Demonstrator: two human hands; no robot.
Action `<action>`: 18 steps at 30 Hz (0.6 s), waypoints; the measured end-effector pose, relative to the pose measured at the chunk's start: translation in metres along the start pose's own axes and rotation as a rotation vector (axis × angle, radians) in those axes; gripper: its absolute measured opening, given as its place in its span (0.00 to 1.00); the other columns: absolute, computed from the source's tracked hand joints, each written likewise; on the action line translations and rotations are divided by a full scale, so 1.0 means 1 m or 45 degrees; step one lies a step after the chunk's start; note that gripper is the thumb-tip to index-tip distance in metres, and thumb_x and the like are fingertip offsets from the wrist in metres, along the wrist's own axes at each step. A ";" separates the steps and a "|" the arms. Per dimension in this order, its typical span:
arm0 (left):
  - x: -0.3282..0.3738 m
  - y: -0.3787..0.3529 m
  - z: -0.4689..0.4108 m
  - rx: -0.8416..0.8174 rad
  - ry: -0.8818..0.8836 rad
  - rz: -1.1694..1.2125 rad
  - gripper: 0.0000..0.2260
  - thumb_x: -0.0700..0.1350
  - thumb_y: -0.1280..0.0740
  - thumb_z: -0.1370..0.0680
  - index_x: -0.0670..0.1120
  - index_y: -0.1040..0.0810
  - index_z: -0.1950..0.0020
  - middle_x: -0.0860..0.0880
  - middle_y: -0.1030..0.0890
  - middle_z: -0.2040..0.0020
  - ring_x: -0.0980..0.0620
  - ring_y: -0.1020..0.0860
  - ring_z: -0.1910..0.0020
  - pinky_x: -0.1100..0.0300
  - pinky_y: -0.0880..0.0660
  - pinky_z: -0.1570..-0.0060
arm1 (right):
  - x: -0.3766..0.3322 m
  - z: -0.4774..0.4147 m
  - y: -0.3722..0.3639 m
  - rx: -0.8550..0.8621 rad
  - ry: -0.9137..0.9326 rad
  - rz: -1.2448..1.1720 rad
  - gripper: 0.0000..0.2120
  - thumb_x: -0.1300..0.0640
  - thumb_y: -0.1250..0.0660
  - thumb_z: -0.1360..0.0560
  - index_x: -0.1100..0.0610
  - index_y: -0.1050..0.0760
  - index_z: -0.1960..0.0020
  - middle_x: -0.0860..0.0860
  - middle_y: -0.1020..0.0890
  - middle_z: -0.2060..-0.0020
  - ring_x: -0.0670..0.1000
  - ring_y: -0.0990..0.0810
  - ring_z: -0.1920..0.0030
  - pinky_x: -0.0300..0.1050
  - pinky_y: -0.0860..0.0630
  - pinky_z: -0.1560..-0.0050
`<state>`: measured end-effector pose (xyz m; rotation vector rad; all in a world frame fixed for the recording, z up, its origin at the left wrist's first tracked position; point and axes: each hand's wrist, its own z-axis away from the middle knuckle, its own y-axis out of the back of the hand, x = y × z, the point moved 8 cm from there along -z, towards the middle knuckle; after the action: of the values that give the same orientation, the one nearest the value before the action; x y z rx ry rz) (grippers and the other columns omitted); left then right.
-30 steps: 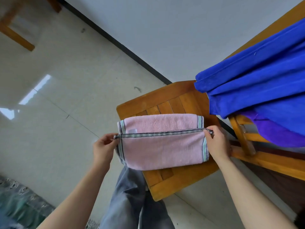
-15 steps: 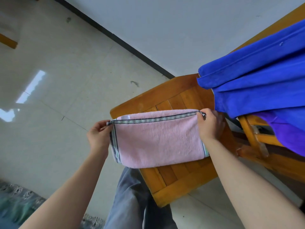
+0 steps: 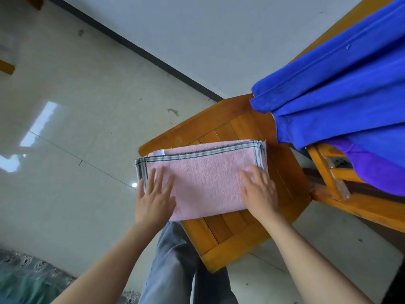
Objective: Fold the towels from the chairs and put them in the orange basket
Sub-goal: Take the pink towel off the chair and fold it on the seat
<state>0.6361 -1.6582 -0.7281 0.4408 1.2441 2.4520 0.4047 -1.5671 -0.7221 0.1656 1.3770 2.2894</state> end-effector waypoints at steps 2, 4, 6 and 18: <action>-0.024 -0.011 0.001 -0.118 0.277 0.151 0.27 0.51 0.43 0.21 0.54 0.49 0.23 0.46 0.54 0.22 0.43 0.57 0.24 0.44 0.53 0.27 | 0.029 0.008 0.001 0.063 -0.327 -0.188 0.22 0.59 0.40 0.23 0.53 0.36 0.29 0.54 0.34 0.30 0.55 0.34 0.32 0.48 0.31 0.38; -0.039 -0.006 0.006 -0.064 0.452 0.288 0.27 0.51 0.42 0.21 0.52 0.48 0.24 0.47 0.51 0.22 0.42 0.53 0.24 0.46 0.51 0.27 | 0.049 0.015 0.006 0.134 -0.586 -0.384 0.22 0.59 0.39 0.23 0.56 0.35 0.30 0.56 0.31 0.33 0.57 0.32 0.34 0.49 0.29 0.41; -0.043 0.003 0.011 0.008 0.499 0.360 0.27 0.49 0.40 0.22 0.49 0.44 0.25 0.44 0.46 0.23 0.41 0.49 0.25 0.46 0.48 0.28 | 0.062 0.019 0.004 0.129 -0.786 -0.625 0.24 0.58 0.38 0.23 0.57 0.38 0.28 0.58 0.32 0.33 0.58 0.33 0.33 0.51 0.29 0.40; 0.038 -0.020 0.031 -0.183 -0.134 -0.020 0.31 0.49 0.25 0.32 0.45 0.29 0.31 0.39 0.34 0.28 0.36 0.35 0.30 0.40 0.33 0.36 | 0.073 0.027 -0.018 -0.226 -1.033 -1.073 0.17 0.60 0.31 0.27 0.64 0.26 0.40 0.60 0.21 0.44 0.56 0.22 0.48 0.47 0.24 0.53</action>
<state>0.6193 -1.6082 -0.7221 0.5107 1.0179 2.4502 0.3548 -1.5055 -0.7339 0.3321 0.6237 1.3675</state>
